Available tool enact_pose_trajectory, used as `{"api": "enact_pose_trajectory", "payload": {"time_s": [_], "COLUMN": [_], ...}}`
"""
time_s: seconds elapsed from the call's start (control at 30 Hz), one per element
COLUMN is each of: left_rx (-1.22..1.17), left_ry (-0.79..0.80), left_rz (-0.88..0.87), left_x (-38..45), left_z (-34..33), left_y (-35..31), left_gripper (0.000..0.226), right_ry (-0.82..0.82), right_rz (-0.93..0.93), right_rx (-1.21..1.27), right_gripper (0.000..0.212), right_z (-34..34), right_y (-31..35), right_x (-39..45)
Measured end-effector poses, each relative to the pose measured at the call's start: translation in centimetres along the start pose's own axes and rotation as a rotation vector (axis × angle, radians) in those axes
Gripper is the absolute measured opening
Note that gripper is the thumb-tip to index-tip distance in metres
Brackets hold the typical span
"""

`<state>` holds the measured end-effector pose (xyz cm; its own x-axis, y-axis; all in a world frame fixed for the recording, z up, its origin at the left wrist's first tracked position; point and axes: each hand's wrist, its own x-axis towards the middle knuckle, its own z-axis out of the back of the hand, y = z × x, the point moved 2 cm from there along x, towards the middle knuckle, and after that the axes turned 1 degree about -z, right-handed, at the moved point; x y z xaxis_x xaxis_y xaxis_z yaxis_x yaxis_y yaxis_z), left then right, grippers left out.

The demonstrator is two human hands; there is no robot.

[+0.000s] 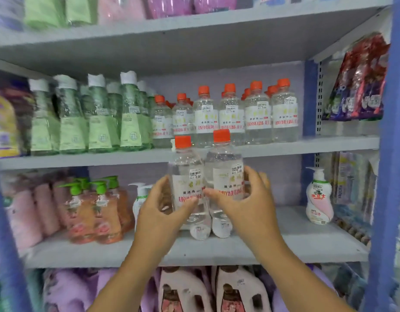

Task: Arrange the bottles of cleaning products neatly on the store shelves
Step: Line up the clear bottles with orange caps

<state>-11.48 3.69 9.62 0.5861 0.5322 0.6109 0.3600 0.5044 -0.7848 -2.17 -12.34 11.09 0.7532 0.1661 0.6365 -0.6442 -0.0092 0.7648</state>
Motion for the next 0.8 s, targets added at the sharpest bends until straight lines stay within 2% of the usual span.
{"api": "enact_pose_trajectory", "payload": {"time_s": [0.07,0.17,0.23,0.37,0.5,0.63,0.8], "left_rx": [0.006,0.012,-0.011,-0.013,0.004,-0.002,0.109], "left_ry": [-0.019,-0.005,0.004,0.019,-0.028,-0.004,0.017], "left_rz": [-0.060,-0.100,-0.117,-0.147,-0.189,-0.180,-0.168], "left_x": [1.7,5.2,7.7,12.8,17.2,20.0,21.0], "left_z": [2.4,5.3,6.8,8.3,9.0,8.7,8.5], "left_y": [-1.6,-3.4,-4.4,-5.2,-4.1,-2.3,0.3], "left_gripper": [0.059,0.072,0.066,0.044,0.052,0.062,0.056], "right_ry": [-0.011,-0.070,-0.106,-0.169,-0.211,-0.217,-0.217], "right_rz": [0.055,0.092,0.111,0.171,0.205,0.177,0.137], "right_rx": [-0.008,-0.014,-0.055,-0.186,-0.215,-0.306,-0.456], "right_gripper": [0.066,0.076,0.083,0.064,0.050,0.048,0.061], "right_z": [-1.6,-4.0,-5.7,-8.6,-11.2,-13.1,-15.1], "right_y": [2.1,4.6,6.2,8.6,9.8,9.4,7.4], "right_x": [1.2,3.7,5.7,9.7,13.2,15.5,15.7]}}
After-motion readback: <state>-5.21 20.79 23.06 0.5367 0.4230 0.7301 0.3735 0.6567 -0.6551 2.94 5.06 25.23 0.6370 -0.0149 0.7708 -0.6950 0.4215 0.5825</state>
